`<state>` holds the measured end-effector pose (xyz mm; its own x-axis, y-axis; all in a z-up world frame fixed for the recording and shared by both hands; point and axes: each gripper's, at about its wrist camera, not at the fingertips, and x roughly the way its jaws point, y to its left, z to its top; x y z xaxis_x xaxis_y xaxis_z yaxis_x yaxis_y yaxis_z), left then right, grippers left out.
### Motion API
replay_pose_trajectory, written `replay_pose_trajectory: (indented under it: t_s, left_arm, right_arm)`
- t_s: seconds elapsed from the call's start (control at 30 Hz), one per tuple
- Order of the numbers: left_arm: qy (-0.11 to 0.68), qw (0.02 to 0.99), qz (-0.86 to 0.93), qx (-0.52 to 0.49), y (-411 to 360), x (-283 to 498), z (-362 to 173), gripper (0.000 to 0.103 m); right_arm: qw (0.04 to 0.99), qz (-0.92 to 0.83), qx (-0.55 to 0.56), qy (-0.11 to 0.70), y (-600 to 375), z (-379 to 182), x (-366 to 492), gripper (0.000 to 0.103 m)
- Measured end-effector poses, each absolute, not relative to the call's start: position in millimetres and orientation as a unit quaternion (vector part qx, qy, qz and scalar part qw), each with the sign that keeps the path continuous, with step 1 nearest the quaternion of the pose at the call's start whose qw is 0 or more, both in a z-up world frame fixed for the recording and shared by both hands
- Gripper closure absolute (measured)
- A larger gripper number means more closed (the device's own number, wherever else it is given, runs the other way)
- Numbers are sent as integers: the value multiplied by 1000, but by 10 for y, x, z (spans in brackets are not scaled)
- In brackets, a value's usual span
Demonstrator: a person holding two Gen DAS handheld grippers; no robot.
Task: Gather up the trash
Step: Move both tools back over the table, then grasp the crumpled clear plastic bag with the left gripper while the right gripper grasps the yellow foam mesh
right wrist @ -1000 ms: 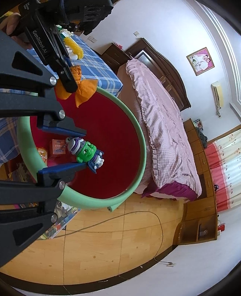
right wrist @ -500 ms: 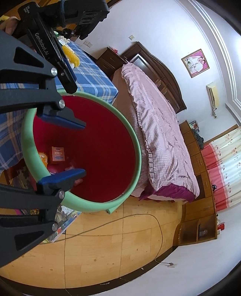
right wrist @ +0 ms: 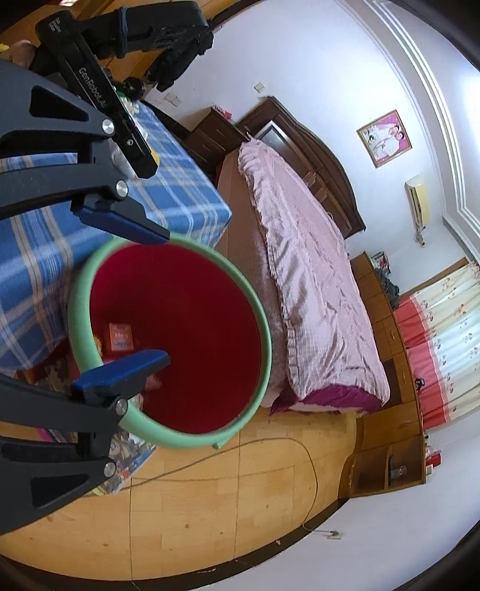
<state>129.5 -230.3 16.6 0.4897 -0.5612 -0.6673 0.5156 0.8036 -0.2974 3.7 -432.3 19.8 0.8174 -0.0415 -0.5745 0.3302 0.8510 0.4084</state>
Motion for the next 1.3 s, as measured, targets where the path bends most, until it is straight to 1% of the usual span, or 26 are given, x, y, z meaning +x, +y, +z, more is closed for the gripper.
replay_pose_trajectory:
  t_s: [0.07,0.63,0.87,1.07,1.3]
  left_arm:
    - [390,868,-305,-29,-2192,1290,216,56]
    - [353,905,-232,-46,-1168,1433,477,56]
    - [350,917,-189,-38,-739,1617,503,55]
    - [361,920,-147,-54,-345,1790,371,55]
    - [389,913,-100,-76,70,2049,54,55]
  right_arm:
    - [921,-95,251,283,-4246,239,62,35]
    - [928,-32,227,294,-3483,478,528,33]
    - [928,-5,216,303,-3117,522,816,30]
    - [922,9,206,329,-2844,403,1116,30]
    - [912,14,194,361,-2623,190,1443,30]
